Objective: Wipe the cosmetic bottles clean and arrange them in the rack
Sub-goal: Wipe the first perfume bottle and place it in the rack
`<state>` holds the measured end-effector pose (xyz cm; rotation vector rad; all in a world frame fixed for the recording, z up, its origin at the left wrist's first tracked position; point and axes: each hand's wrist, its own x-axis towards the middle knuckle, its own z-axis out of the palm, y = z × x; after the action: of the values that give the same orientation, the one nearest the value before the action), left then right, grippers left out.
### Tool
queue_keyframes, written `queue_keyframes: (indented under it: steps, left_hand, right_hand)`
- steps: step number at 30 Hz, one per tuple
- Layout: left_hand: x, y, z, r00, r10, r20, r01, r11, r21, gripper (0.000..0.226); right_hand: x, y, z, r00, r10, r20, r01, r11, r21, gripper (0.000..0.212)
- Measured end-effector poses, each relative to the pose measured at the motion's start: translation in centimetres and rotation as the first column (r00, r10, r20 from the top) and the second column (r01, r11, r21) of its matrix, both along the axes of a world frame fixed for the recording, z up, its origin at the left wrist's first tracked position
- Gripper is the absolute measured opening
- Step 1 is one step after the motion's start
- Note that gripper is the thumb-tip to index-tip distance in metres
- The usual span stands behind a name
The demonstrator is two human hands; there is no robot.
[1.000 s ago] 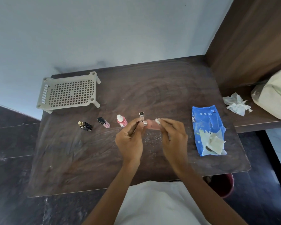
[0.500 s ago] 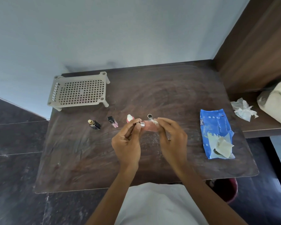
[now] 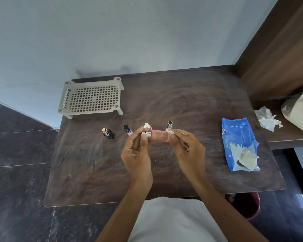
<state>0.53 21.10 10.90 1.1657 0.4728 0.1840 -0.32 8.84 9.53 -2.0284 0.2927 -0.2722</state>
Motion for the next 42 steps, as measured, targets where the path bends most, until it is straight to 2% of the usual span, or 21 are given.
queue_keyframes:
  steps: [2,4,6,9,12,15,18,22,26,31,34,37,42]
  left_hand:
    - [0.1,-0.2,0.6,0.999,0.005,-0.048,-0.014,0.983,-0.181,0.030]
    - [0.3,-0.4,0.9,0.996,-0.005,-0.090,-0.018,0.968,-0.250,0.031]
    - [0.5,-0.3,0.9,0.990,-0.014,-0.137,-0.025,0.960,-0.277,0.029]
    - [0.5,-0.1,0.6,0.984,-0.032,-0.177,-0.024,0.952,-0.305,0.039]
    - [0.3,-0.1,0.2,0.990,-0.058,-0.129,0.016,0.954,-0.301,0.039]
    - [0.5,0.0,0.1,0.995,-0.079,-0.065,0.052,0.937,-0.346,0.039]
    - [1.0,0.3,0.0,0.997,-0.080,0.004,0.077,0.944,-0.321,0.033]
    - [1.3,0.7,-0.2,0.994,-0.083,0.071,0.098,0.964,-0.247,0.026]
    - [1.1,0.6,-0.8,0.992,-0.100,0.082,0.113,0.980,-0.161,0.038]
    - [1.2,1.6,-0.6,0.982,-0.160,0.098,0.170,0.980,-0.102,0.031]
    - [1.3,2.4,-0.6,0.981,-0.165,0.105,0.173,0.982,-0.075,0.027]
    - [1.3,3.0,-1.1,0.980,-0.175,0.093,0.179,0.983,-0.047,0.026]
    - [1.0,3.9,-1.6,0.972,-0.218,0.089,0.224,0.973,-0.053,0.027]
  right_hand:
    - [0.1,0.4,0.3,1.000,-0.009,0.025,0.010,1.000,-0.018,0.025]
    - [0.0,0.6,0.3,0.998,-0.003,0.055,0.007,0.998,-0.064,0.025]
    - [-0.2,0.5,0.1,0.997,0.008,0.074,0.000,0.994,-0.107,0.025]
    - [-0.4,0.4,-0.2,0.997,0.013,0.077,-0.002,0.990,-0.139,0.026]
    - [-0.3,0.9,0.1,0.995,0.025,0.095,0.001,0.966,-0.259,0.026]
    - [0.2,2.0,1.4,0.981,0.127,0.145,-0.066,0.929,-0.364,0.025]
    - [0.5,2.6,2.2,0.967,0.187,0.172,-0.094,0.892,-0.443,0.027]
    - [0.2,1.1,1.1,0.988,0.093,0.122,-0.027,0.889,-0.458,0.032]
    - [0.0,2.0,0.7,0.994,0.049,0.102,-0.005,0.917,-0.398,0.030]
    - [0.4,4.1,1.7,0.984,0.108,0.140,-0.048,0.924,-0.379,0.027]
    - [0.2,3.1,0.5,0.995,0.068,0.074,-0.030,0.903,-0.429,0.025]
    - [-0.3,3.2,-0.4,1.000,-0.006,-0.001,0.005,0.916,-0.401,0.024]
    - [-0.5,6.7,0.6,0.998,0.014,0.066,0.008,0.947,-0.320,0.025]
